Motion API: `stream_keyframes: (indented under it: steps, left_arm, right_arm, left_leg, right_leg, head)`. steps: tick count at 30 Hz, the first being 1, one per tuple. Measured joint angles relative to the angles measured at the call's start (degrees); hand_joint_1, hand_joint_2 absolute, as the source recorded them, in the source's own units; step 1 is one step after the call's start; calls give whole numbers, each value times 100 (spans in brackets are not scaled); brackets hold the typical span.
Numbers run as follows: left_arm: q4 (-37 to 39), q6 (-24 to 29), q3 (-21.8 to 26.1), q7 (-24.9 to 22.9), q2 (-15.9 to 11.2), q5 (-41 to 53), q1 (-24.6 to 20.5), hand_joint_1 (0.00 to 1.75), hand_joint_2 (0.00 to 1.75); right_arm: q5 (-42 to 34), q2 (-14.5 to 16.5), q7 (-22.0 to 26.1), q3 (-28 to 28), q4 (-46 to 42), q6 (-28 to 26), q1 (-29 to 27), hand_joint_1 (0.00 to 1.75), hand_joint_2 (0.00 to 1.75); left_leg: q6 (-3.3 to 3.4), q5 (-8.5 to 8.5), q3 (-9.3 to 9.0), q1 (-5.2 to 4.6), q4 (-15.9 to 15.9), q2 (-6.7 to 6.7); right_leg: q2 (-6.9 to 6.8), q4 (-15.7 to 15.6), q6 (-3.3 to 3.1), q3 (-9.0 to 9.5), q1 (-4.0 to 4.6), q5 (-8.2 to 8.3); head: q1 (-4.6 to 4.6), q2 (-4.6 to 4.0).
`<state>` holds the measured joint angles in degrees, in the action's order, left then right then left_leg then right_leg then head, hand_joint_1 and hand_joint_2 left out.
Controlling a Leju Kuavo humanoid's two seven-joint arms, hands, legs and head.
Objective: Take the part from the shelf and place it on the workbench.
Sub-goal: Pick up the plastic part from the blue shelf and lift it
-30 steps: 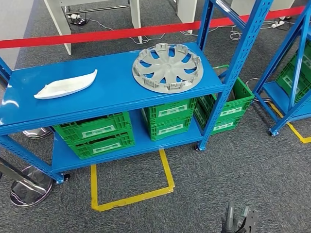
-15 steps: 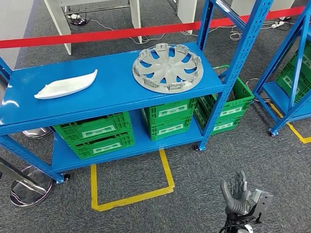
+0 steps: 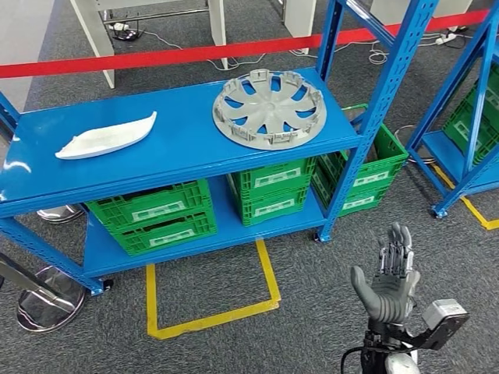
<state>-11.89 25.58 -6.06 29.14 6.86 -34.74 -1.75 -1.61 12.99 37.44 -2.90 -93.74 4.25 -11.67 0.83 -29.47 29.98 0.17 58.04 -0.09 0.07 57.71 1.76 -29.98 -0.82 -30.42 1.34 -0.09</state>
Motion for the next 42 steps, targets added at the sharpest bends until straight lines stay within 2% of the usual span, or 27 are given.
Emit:
stream_keyframes:
  steps: [1,3,5,6,7,8,9,11,13,15,17,20,21,22,23,24,26,27,30,32,34,36,37,38,39,40,42]
  left_arm:
    - [0,-15,-10,5,1,20,-5,0,0]
    - [0,-69,-31,4,0,52,-17,0,0]
    - [4,-169,-56,-35,-3,89,-23,0,0]
    - [8,-233,-70,-68,-2,109,-22,0,0]
    - [13,-297,-85,-108,0,136,-21,0,0]
    - [18,-348,-101,-140,3,164,-20,0,0]
    - [21,-387,-121,-170,5,201,-21,0,0]
    - [28,-416,-158,-208,-7,281,-24,0,0]
    - [35,-412,-176,-229,-22,345,-30,0,0]
    - [40,-403,-196,-237,-27,375,-33,0,0]
    - [43,-398,-214,-238,-31,392,-41,0,0]
    - [45,-398,-223,-238,-31,409,-50,0,0]
    - [46,-398,-225,-238,-30,410,-47,0,0]
    - [47,-398,-226,-238,-31,411,-43,0,0]
    - [48,-397,-227,-238,-31,411,-40,0,0]
    - [48,-397,-227,-238,-32,411,-41,0,0]
    - [50,-396,-229,-238,-39,411,-46,0,0]
    - [51,-396,-232,-238,-42,412,-50,0,0]
    - [56,-393,-250,-238,-40,415,-55,0,0]
    - [57,-392,-259,-238,-39,414,-52,0,0]
    - [57,-391,-262,-238,-41,414,-58,0,0]
    - [57,-390,-264,-238,-39,413,-56,0,0]
    - [58,-391,-266,-238,-37,413,-53,0,0]
    - [60,-391,-266,-238,-36,413,-53,0,0]
    - [61,-391,-266,-238,-34,413,-53,0,0]
    - [61,-391,-267,-238,-32,413,-53,0,0]
    - [61,-392,-267,-238,-30,414,-55,0,0]
  right_arm:
    - [22,-21,19,120,-170,-55,-29,0,0]
    - [40,-96,52,372,-475,-163,-75,0,0]
    - [32,-206,76,642,-689,-264,-145,0,0]
    - [22,-266,81,777,-751,-319,-199,0,0]
    - [14,-333,74,906,-785,-384,-262,0,0]
    - [10,-402,56,1021,-796,-462,-322,0,0]
    - [23,-477,27,1133,-798,-563,-376,0,0]
    - [117,-619,-31,1333,-797,-792,-466,0,0]
    - [293,-721,-63,1501,-816,-1026,-553,0,0]
    - [472,-785,-72,1638,-844,-1203,-632,0,0]
    - [568,-827,-75,1738,-872,-1284,-664,0,0]
    - [601,-866,-87,1829,-904,-1326,-670,0,0]
    - [607,-876,-96,1853,-906,-1333,-675,0,0]
    - [612,-885,-106,1871,-906,-1338,-681,0,0]
    - [616,-892,-113,1885,-906,-1340,-684,0,0]
    - [620,-898,-116,1898,-911,-1341,-685,0,0]
    - [622,-906,-118,1921,-931,-1343,-682,0,0]
    - [622,-911,-118,1931,-942,-1343,-681,0,0]
    - [622,-924,-121,1949,-954,-1343,-682,0,0]
    - [622,-939,-121,1952,-967,-1343,-684,0,0]
    - [622,-962,-121,1952,-981,-1343,-682,0,0]
    - [622,-982,-123,1953,-984,-1343,-694,0,0]
    - [622,-989,-124,1953,-984,-1343,-705,0,0]
    - [622,-994,-125,1953,-984,-1343,-712,0,0]
    - [622,-998,-126,1953,-984,-1343,-715,0,0]
    - [622,-1000,-126,1953,-984,-1344,-715,0,0]
    - [622,-1006,-127,1955,-987,-1344,-708,0,0]
  left_leg:
    - [27,49,-42,16,-100,8]
    - [70,142,-120,58,-284,25]
    - [81,158,-131,60,-319,35]
    - [74,151,-131,65,-315,35]
    - [58,139,-135,75,-308,33]
    - [31,120,-142,94,-292,29]
    - [-12,88,-148,118,-259,24]
    - [-122,-2,-128,137,-143,16]
    - [-209,-61,-75,110,-40,15]
    - [-253,-79,-52,105,-7,17]
    - [-280,-201,4,125,152,18]
    - [-275,-677,479,125,1153,18]
    - [-259,-779,661,120,1499,18]
    - [-233,-778,772,110,1682,17]
    - [-193,-660,787,92,1649,17]
    - [-139,-447,705,66,1406,15]
    - [-11,-41,441,0,709,12]
    - [31,51,337,-27,437,11]
    - [50,49,265,-53,185,9]
    - [57,93,241,-27,100,15]
    - [71,128,223,-4,43,22]
    - [80,131,232,-7,41,24]
    - [80,131,231,-10,42,25]
    - [80,131,228,-10,43,25]
    - [78,129,220,-9,43,24]
    - [71,125,210,-9,45,23]
    - [34,113,210,-33,65,21]
  right_leg:
    - [-2,0,17,-5,5,-16]
    - [-2,296,44,-164,8,-209]
    - [-1,982,85,-521,-16,-507]
    - [-2,1268,113,-680,-35,-575]
    - [-3,1383,142,-763,-57,-539]
    - [-7,1281,175,-745,-80,-392]
    - [-16,980,214,-631,-109,-164]
    - [-24,363,274,-360,-147,102]
    - [-17,183,206,-275,-150,79]
    - [-6,224,87,-298,-144,62]
    - [-6,235,10,-291,-138,50]
    - [-20,231,-78,-274,-99,31]
    - [-19,232,-95,-271,-77,25]
    - [-13,232,-109,-264,-55,19]
    - [-5,232,-120,-250,-34,13]
    - [4,231,-128,-231,-16,6]
    - [14,229,-134,-200,18,-10]
    - [17,230,-126,-203,29,-13]
    - [9,203,-56,-234,30,10]
    - [3,265,-1,-277,25,-59]
    - [2,709,42,-492,18,-331]
    - [0,1391,77,-815,15,-629]
    - [-1,1596,90,-914,15,-666]
    - [-2,1598,97,-915,14,-593]
    - [-5,1395,97,-815,13,-428]
    - [-10,1031,91,-634,12,-217]
    - [-14,356,52,-290,16,16]
  head:
    - [5,0]
    - [23,0]
    - [33,0]
    - [32,0]
    - [32,0]
    - [32,0]
    - [34,0]
    - [68,0]
    - [77,1]
    - [43,1]
    - [17,0]
    - [-4,0]
    - [-3,0]
    - [-3,0]
    - [-3,0]
    - [-3,0]
    - [2,0]
    - [2,0]
    - [7,0]
    - [15,0]
    - [26,0]
    - [28,0]
    - [27,0]
    - [28,0]
    - [28,0]
    - [29,0]
    - [27,0]
